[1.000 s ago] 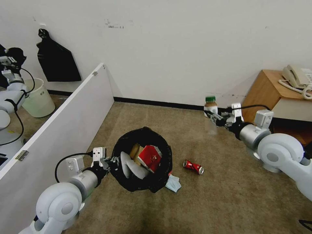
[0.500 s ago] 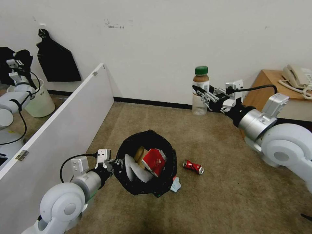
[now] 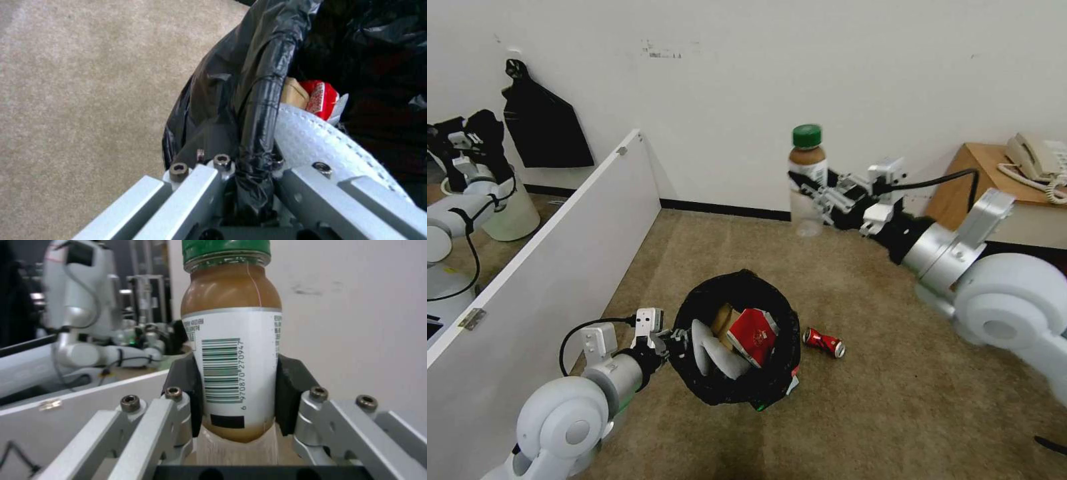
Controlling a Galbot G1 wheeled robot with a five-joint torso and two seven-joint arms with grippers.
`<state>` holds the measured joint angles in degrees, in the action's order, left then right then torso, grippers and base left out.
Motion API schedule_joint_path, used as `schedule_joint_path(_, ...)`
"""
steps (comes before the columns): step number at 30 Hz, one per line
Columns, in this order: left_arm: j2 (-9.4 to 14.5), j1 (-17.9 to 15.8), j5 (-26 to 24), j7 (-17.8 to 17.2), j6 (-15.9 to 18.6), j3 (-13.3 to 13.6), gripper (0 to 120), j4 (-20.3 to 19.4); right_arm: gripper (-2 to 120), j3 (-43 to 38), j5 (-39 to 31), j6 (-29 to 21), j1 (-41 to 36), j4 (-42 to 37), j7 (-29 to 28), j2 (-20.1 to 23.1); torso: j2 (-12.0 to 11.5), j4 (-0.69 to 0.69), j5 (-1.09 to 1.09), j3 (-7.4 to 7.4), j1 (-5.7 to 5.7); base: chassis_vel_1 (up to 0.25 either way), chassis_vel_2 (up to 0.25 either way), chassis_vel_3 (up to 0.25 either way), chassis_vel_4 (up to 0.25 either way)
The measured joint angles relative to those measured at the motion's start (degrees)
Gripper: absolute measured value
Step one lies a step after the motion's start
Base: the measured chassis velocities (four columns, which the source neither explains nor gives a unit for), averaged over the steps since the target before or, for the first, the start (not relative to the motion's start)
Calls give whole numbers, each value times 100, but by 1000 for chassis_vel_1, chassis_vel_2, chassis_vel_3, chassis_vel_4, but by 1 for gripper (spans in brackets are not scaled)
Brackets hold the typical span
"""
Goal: Pick up the trash bin and place the garbage on the floor into it.
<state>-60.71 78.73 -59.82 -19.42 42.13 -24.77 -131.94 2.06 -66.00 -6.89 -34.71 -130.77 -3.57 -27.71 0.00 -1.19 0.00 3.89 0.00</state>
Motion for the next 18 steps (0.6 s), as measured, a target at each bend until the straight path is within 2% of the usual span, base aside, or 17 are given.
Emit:
schedule_joint_path(7, 7, 7, -31, 20, 5, 27, 0, -61, 29, 641, 643, 294, 187, 135, 591, -332, 0, 0, 0, 0, 0, 0, 0, 0, 0)
schedule_joint_path(18, 54, 54, -136, 30, 5, -1, 0, -161, 29, 1114, 1193, 365, 243, 327, 1084, -729, 0, 0, 0, 0, 0, 0, 0, 0, 0)
